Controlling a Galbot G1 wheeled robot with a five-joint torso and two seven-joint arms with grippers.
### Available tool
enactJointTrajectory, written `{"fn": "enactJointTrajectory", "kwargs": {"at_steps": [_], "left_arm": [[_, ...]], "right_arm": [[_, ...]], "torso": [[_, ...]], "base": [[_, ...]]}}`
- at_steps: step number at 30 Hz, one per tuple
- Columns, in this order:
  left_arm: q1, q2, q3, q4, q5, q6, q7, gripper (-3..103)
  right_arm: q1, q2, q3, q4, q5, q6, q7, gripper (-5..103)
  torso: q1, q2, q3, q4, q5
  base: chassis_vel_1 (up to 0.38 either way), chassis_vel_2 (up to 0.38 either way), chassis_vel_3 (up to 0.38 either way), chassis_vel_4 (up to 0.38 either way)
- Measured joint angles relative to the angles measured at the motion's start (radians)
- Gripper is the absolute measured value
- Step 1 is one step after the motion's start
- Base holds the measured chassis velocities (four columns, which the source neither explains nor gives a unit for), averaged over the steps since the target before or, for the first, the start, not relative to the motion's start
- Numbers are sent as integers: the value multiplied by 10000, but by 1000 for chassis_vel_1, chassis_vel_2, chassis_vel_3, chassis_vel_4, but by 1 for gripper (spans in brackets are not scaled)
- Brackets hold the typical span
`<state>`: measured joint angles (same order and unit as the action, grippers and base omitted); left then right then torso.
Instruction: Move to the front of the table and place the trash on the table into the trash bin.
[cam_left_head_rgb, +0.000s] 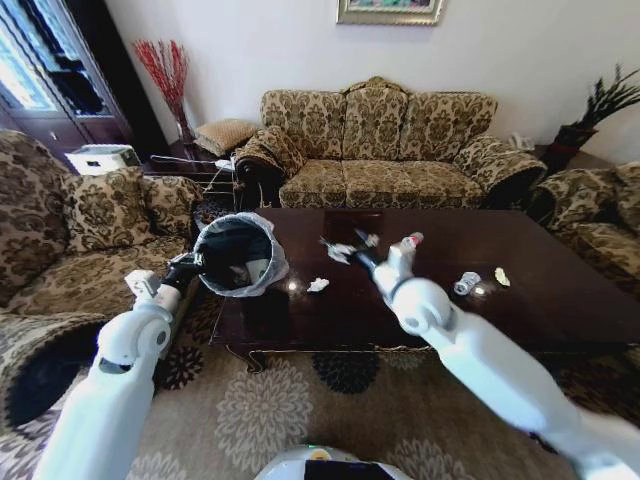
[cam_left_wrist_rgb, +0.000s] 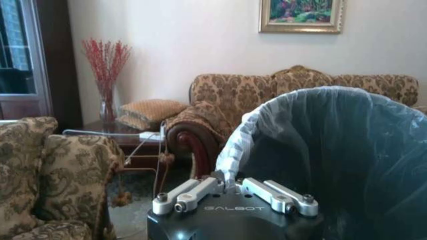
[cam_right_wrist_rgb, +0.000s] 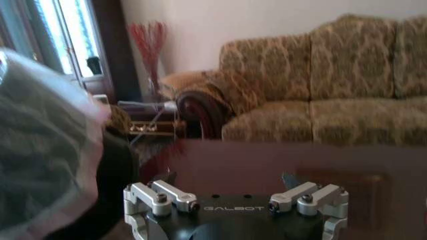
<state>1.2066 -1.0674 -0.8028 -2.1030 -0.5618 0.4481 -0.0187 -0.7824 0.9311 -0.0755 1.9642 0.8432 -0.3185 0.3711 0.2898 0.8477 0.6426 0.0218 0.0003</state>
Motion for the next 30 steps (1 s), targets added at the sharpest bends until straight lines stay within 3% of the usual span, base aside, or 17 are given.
{"fn": "enactJointTrajectory", "kwargs": {"at_steps": [1,4,5,7,9,12,14,23,24,27,30], "left_arm": [[0,0,0,0,0,0,0,0],[23,15,115,-5,4,0,-2,0],[23,15,115,-5,4,0,-2,0],[57,54,147,-15,12,0,-4,0],[57,70,152,-15,13,0,-4,0],[25,163,151,-15,10,0,19,0],[23,189,131,-14,6,0,29,0],[72,5,104,38,52,-33,102,0],[62,-36,128,52,64,-37,102,0],[59,-57,145,57,74,-38,102,0],[60,-54,136,64,79,-39,102,0]], "right_arm": [[0,0,0,0,0,0,0,100],[-352,1373,-278,-1707,-1252,585,-341,100],[-352,1373,-278,-1707,-1252,585,-341,100],[-283,2399,-509,-3180,-2034,945,-499,100],[-241,2633,-536,-3529,-2186,1033,-562,100],[76,3826,-547,-5270,-3042,1513,-942,100],[196,4221,-464,-5804,-3297,1654,-1162,103],[739,4848,-311,-7017,-3717,1868,-1760,91],[870,4920,-294,-7237,-3734,1912,-1838,85],[978,5001,-287,-7437,-3772,1946,-1928,85],[1089,5076,-286,-7654,-3775,1974,-2033,66]], "torso": [[0,0,0,0,0],[0,0,0,8,-5],[0,0,0,8,-5],[1,-1,1,11,-5],[1,-1,1,10,-5],[1,0,1,8,-3],[2,0,1,10,-4],[2,0,1,6,-3],[3,0,1,6,-4],[3,-1,1,7,-4],[2,0,1,7,-3]], "base": [[0,0,0,0],[0,0,0,0],[0,0,0,0],[0,0,0,0],[0,0,0,0],[0,0,0,0],[0,0,0,0],[0,0,0,0],[0,0,0,0],[0,0,0,0],[0,0,0,0]]}}
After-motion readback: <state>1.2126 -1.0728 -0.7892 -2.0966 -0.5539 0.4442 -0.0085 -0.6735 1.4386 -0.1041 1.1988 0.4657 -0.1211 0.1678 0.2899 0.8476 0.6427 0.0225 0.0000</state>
